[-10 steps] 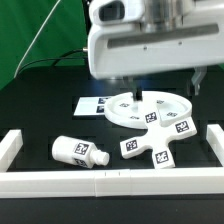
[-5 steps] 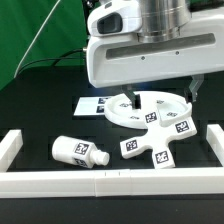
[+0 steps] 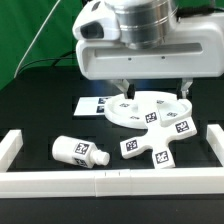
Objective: Assemble round table
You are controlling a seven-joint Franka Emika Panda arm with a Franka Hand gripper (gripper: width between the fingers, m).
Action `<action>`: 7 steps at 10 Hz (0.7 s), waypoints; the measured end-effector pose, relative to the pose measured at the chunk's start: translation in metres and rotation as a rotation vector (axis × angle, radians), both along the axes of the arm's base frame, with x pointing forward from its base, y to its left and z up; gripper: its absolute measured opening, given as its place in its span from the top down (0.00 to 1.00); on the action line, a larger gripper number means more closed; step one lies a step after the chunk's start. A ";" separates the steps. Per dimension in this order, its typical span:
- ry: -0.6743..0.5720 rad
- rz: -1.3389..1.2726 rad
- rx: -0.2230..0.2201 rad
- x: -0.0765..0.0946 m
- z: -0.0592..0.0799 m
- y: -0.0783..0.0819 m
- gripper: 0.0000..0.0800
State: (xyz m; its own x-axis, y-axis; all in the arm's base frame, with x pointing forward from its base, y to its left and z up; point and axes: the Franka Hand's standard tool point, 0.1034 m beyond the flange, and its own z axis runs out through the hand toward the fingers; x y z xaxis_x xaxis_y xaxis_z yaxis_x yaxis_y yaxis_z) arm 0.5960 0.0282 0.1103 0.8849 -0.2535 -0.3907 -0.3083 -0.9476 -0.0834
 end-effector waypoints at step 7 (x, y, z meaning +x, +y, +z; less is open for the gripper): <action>0.082 -0.132 -0.005 0.006 -0.023 -0.004 0.19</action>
Offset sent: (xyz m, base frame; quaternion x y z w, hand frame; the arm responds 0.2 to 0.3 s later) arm 0.0000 0.0000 0.0000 0.0000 0.0000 0.0000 1.0000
